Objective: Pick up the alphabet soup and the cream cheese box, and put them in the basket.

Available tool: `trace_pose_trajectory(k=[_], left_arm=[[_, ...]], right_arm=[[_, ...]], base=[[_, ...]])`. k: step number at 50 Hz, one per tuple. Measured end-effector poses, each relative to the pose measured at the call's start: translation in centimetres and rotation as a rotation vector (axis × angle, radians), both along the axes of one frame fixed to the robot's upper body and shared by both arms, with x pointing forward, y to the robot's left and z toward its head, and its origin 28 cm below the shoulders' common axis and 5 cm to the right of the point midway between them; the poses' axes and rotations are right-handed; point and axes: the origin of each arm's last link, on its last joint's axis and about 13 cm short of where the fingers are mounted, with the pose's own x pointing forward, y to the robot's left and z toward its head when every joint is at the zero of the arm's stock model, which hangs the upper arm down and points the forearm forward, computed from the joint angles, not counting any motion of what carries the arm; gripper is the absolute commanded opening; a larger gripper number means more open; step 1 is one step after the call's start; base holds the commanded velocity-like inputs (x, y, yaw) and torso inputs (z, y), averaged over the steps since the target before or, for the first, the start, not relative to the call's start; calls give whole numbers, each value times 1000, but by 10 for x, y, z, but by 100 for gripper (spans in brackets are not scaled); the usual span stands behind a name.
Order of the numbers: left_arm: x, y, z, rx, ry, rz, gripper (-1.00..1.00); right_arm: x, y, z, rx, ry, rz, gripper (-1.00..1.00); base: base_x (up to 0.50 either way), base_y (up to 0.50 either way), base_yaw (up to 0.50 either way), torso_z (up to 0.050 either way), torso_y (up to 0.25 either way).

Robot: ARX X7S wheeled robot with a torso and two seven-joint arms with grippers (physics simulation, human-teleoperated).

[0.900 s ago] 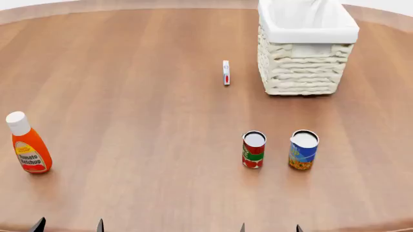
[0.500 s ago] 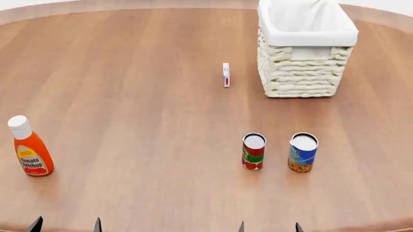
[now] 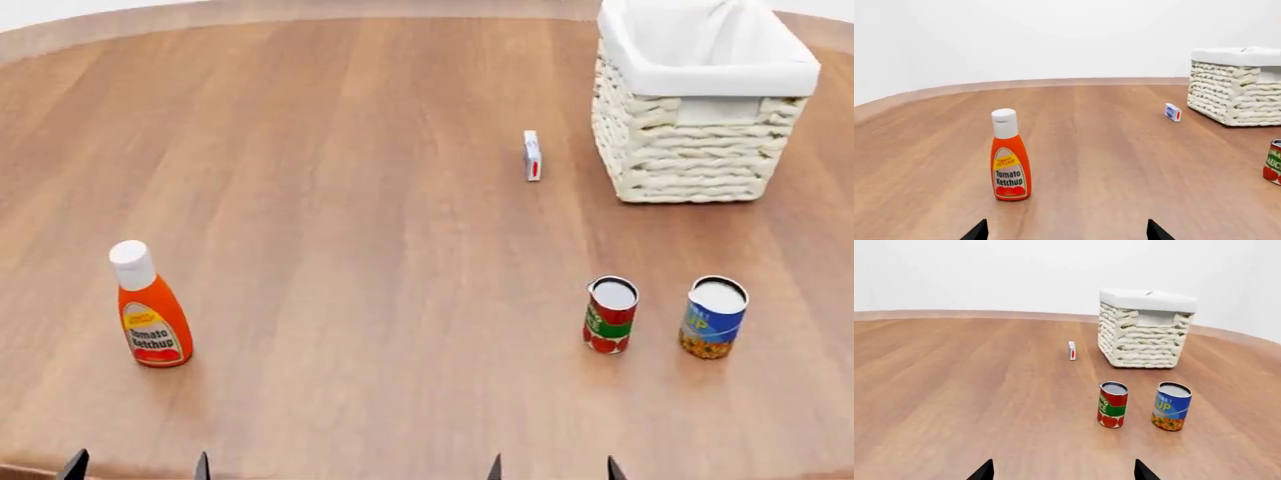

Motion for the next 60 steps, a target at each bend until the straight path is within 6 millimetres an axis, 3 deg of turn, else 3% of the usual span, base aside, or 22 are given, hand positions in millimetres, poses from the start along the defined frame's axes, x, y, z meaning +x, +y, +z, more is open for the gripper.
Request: trace_pose_trajectory(k=[13,20,26,35,43,50,60], left_arm=[[1,-1,1,0,9,-3,100],[8,-3,13,-9,17,-10,100],[24,-4,46,-27,-11,-16,100],[54,-6,123,-69,-124,-13,100],[69,-8,178,-88,-207,-26,100],[71,-8,206,-91,-258,-30,100],[70,-8,222,-90,-286,-43,100]], right_arm=[[2,0,3,-2,1,5,100],[7,0,14,18,16,35,100],[19,-3,48,37,20,60,100],[45,-12,127,43,-15,102,100],[54,-18,185,-11,-59,112,100],[55,-21,213,-44,-78,110,100],[56,-21,231,-72,-90,122,100]], base=[[0,0,0,0,0],[0,0,0,0,0],[0,0,0,0,0],[0,0,0,0,0],[0,0,0,0,0],[11,0,0,0,0],[500,0,0,0,0]])
